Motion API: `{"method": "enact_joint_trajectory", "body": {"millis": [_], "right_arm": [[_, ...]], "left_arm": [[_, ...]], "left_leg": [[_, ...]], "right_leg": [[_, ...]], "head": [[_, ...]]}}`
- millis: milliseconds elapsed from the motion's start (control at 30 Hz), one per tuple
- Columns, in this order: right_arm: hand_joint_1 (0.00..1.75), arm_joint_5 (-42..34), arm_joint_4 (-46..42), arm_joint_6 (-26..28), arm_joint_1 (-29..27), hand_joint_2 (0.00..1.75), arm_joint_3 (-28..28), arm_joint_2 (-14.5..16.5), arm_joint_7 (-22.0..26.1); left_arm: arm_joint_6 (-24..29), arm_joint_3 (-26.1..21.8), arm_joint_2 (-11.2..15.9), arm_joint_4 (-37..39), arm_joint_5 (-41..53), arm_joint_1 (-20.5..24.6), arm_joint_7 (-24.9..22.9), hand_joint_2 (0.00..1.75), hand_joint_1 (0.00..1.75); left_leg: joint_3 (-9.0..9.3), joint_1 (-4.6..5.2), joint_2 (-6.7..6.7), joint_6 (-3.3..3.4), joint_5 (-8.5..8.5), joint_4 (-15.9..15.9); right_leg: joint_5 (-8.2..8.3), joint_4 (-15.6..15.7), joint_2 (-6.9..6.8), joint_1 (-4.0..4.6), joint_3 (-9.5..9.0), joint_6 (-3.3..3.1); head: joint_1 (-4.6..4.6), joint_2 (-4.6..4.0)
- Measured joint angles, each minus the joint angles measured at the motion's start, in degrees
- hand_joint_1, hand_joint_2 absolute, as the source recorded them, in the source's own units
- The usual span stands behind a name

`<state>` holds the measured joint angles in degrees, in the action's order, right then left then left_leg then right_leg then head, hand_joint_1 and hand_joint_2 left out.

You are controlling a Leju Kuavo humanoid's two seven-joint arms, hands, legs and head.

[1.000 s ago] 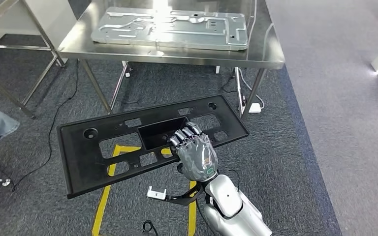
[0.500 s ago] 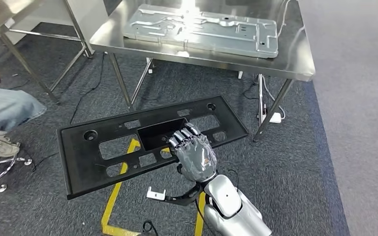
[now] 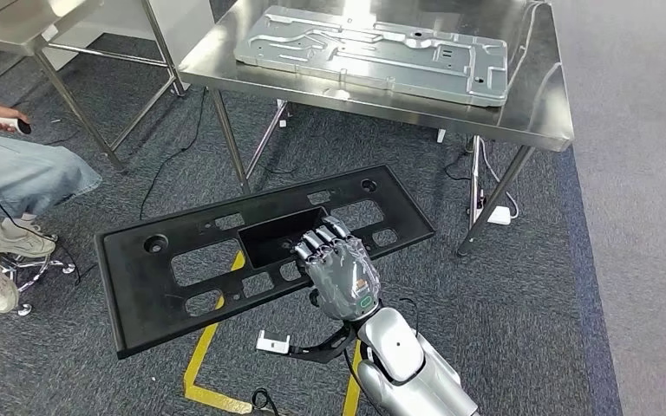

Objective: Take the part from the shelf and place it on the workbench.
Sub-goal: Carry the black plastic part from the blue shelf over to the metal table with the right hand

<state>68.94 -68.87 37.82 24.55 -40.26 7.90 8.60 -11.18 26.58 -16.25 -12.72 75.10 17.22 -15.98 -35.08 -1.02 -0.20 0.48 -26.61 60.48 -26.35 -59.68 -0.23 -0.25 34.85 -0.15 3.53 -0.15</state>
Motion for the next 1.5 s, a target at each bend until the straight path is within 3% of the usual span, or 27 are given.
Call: {"method": "enact_joint_trajectory", "body": {"millis": [100,167,267,300,333,367,433,500,567,667,733,800,833,867,933,1000,1100,1167,1233,1300,1333,1367,1400,1467,1500], "right_arm": [[1.75,-0.1,0.0,0.0,0.1,1.75,0.0,0.0,0.1],[1.75,-0.1,0.0,0.1,0.3,1.75,-0.1,0.0,0.2],[1.75,0.0,0.1,0.3,0.4,1.75,-0.1,0.0,0.2],[1.75,0.0,0.2,0.3,0.4,1.75,-0.1,0.0,0.2],[1.75,0.0,0.3,0.3,0.3,1.75,-0.1,-0.1,0.2],[1.75,0.0,0.4,0.3,0.3,1.75,-0.1,-0.1,0.2],[1.75,0.0,0.5,0.3,0.4,1.75,-0.1,-0.1,0.2],[1.75,0.0,0.5,0.3,0.6,1.75,-0.1,-0.1,0.2],[1.75,0.0,0.5,0.3,0.7,1.75,-0.1,-0.1,0.2],[1.75,0.0,0.5,0.3,0.7,1.75,-0.1,0.0,0.2],[1.75,0.0,0.5,0.4,0.8,1.75,-0.1,0.0,0.2],[1.75,0.0,0.5,0.4,0.7,1.75,-0.1,0.1,0.2],[1.75,0.0,0.6,0.4,0.7,1.75,-0.2,0.1,0.2],[1.75,0.0,0.6,0.4,0.6,1.75,-0.2,0.1,0.2],[1.75,0.1,0.7,0.4,0.6,1.75,-0.2,0.1,0.2],[1.75,0.1,0.7,0.4,0.7,1.75,-0.2,0.1,0.2],[1.75,0.1,0.6,0.4,0.8,1.75,-0.2,0.1,0.3],[1.75,0.1,0.5,0.4,0.8,1.75,-0.4,0.1,0.4],[1.75,0.0,0.4,0.4,0.9,1.75,-0.5,0.1,0.4],[1.75,0.0,0.4,0.4,0.9,1.75,-0.6,0.1,0.4],[1.75,0.0,0.4,0.4,0.7,1.75,-0.6,0.1,0.4],[1.75,0.0,0.4,0.4,0.6,1.75,-0.6,0.1,0.4],[1.75,0.0,0.4,0.4,0.6,1.75,-0.7,0.1,0.4],[1.75,-0.1,0.4,0.4,0.6,1.75,-0.7,0.1,0.4],[1.75,-0.1,0.4,0.4,0.6,1.75,-0.7,0.1,0.5]], "left_arm": [[-0.3,0.0,-0.1,0.0,0.0,-0.1,0.0,1.75,0.0],[-0.5,0.0,-0.1,0.0,0.0,0.0,-0.1,1.75,0.0],[-0.7,0.0,-0.2,0.0,0.1,0.0,0.0,1.75,0.0],[-0.7,0.0,-0.2,0.0,0.1,-0.1,0.0,1.75,0.0],[-0.8,-0.1,-0.2,0.0,0.2,-0.1,0.0,1.75,0.0],[-0.8,-0.1,-0.1,0.0,0.2,-0.1,0.0,1.75,0.0],[-0.8,-0.1,-0.2,0.0,0.3,-0.1,0.0,1.75,0.0],[-0.8,-0.1,-0.2,0.0,0.3,0.0,0.0,1.75,0.0],[-0.8,-0.2,-0.2,0.0,0.3,0.0,0.0,1.75,0.0],[-0.8,-0.2,-0.2,0.0,0.3,0.1,0.0,1.75,0.0],[-0.8,-0.3,-0.2,0.0,0.3,0.1,0.0,1.75,0.0],[-0.8,-0.3,-0.1,0.0,0.3,0.0,0.0,1.75,0.0],[-0.8,-0.3,-0.1,0.0,0.3,-0.1,0.0,1.75,0.0],[-0.8,-0.4,0.0,0.0,0.3,-0.2,0.0,1.75,0.0],[-0.8,-0.5,0.0,0.0,0.3,-0.2,0.0,1.75,0.0],[-0.8,-0.6,0.0,0.0,0.4,-0.2,0.0,1.75,0.0],[-0.8,-0.6,-0.1,0.0,0.5,-0.2,0.2,1.75,0.0],[-0.9,-0.6,-0.2,0.0,0.6,-0.2,0.4,1.75,0.0],[-1.0,-0.6,-0.2,0.0,0.7,-0.1,0.4,1.75,0.0],[-1.2,-0.6,-0.3,0.0,0.7,-0.1,0.5,1.75,0.0],[-1.3,-0.6,-0.3,0.0,0.8,-0.2,0.5,1.75,0.0],[-1.3,-0.6,-0.3,0.0,0.8,-0.2,0.5,1.75,0.0],[-1.4,-0.6,-0.3,0.0,0.8,-0.2,0.5,1.75,0.0],[-1.4,-0.6,-0.3,0.0,0.9,-0.2,0.5,1.75,0.0],[-1.4,-0.6,-0.3,0.0,1.0,-0.2,0.5,1.75,0.0]], "left_leg": [[0.2,0.2,-0.13,0.84,0.13,-0.7],[0.39,0.02,-0.14,1.53,0.51,-1.3],[0.43,-0.05,-0.13,1.99,0.62,-1.5],[0.43,-0.03,-0.16,2.02,0.57,-1.5],[0.45,-0.02,-0.22,2.05,0.51,-1.4],[0.51,-0.02,-0.31,2.02,0.45,-1.4],[0.73,-0.02,-0.5,1.85,0.28,-1.4],[0.76,0.11,-0.57,1.37,0.12,-1.4],[0.77,0.16,-0.57,0.69,0.06,-1.6],[0.41,0.1,-0.39,-0.14,-0.85,-0.4],[-2.33,0.08,-0.24,-0.4,-3.43,5.3],[-6.53,0.07,-0.23,-0.57,-5.71,12.5],[-7.81,0.07,-0.22,-0.61,-5.48,14.1],[-8.0,0.07,-0.21,-0.58,-4.06,13.5],[-5.57,0.08,-0.12,-0.29,0.57,6.8],[-2.73,0.3,-0.05,0.18,2.74,0.7],[-1.68,0.47,-0.25,1.18,1.95,-1.1],[-0.73,0.33,-0.34,1.95,1.47,-1.5],[0.37,0.26,-0.34,2.52,0.85,-1.8],[1.18,0.3,-0.37,2.73,0.08,-1.8],[1.67,0.32,-0.45,2.74,-0.35,-1.8],[2.27,0.34,-0.56,2.73,-0.82,-1.8],[3.0,0.35,-0.67,2.68,-1.32,-1.8],[4.5,0.39,-0.82,2.43,-2.41,-1.9],[5.0,0.39,-0.87,2.19,-2.85,-2.0]], "right_leg": [[0.06,0.1,-0.07,0.0,0.15,0.92],[-1.27,-1.6,-0.04,-0.15,0.92,1.55],[-6.08,-11.4,0.03,-0.43,5.49,2.31],[-6.78,-14.2,0.03,-0.49,6.94,2.43],[-6.4,-15.2,0.03,-0.52,7.55,2.46],[-5.01,-13.9,0.03,-0.53,7.07,2.4],[-1.13,-6.6,0.06,-0.48,3.63,2.0],[0.47,-0.6,0.15,-0.14,0.75,1.39],[0.17,0.7,0.25,0.25,0.11,0.78],[0.35,1.6,0.22,-0.18,-0.82,-0.28],[0.14,2.0,0.05,-0.23,-1.57,-0.89],[-0.34,2.0,-0.04,-0.09,-2.04,-1.24],[-0.62,2.0,-0.02,-0.03,-2.32,-1.27],[-0.95,1.9,0.04,0.0,-2.67,-1.21],[-1.85,1.7,0.13,0.01,-3.57,-0.91],[-2.71,1.5,0.19,0.21,-4.06,-0.32],[-3.05,1.3,0.19,0.37,-4.4,0.53],[-3.3,-0.7,0.17,0.23,-3.74,1.05],[-4.73,-6.3,0.2,0.0,-0.33,1.59],[-6.86,-13.1,0.21,-0.11,4.75,1.98],[-7.12,-14.9,0.21,-0.12,6.66,2.04],[-6.31,-14.7,0.21,-0.11,7.65,1.97],[-4.26,-12.4,0.21,-0.05,7.5,1.74],[1.14,-4.8,0.22,0.38,5.38,0.81],[2.42,-1.8,0.23,0.69,4.39,0.29]], "head": [[0.02,0.0],[0.06,0.0],[0.09,0.0],[0.09,0.0],[0.09,0.0],[0.09,0.0],[0.1,0.0],[0.1,0.0],[0.08,0.0],[0.02,0.0],[-0.04,0.0],[-0.08,0.0],[-0.09,0.0],[-0.09,0.0],[-0.08,0.0],[-0.07,0.0],[-0.09,0.0],[-0.04,0.0],[0.04,0.0],[0.04,0.0],[0.04,0.0],[0.04,0.0],[0.04,0.0],[0.03,0.0],[0.03,0.0]]}}
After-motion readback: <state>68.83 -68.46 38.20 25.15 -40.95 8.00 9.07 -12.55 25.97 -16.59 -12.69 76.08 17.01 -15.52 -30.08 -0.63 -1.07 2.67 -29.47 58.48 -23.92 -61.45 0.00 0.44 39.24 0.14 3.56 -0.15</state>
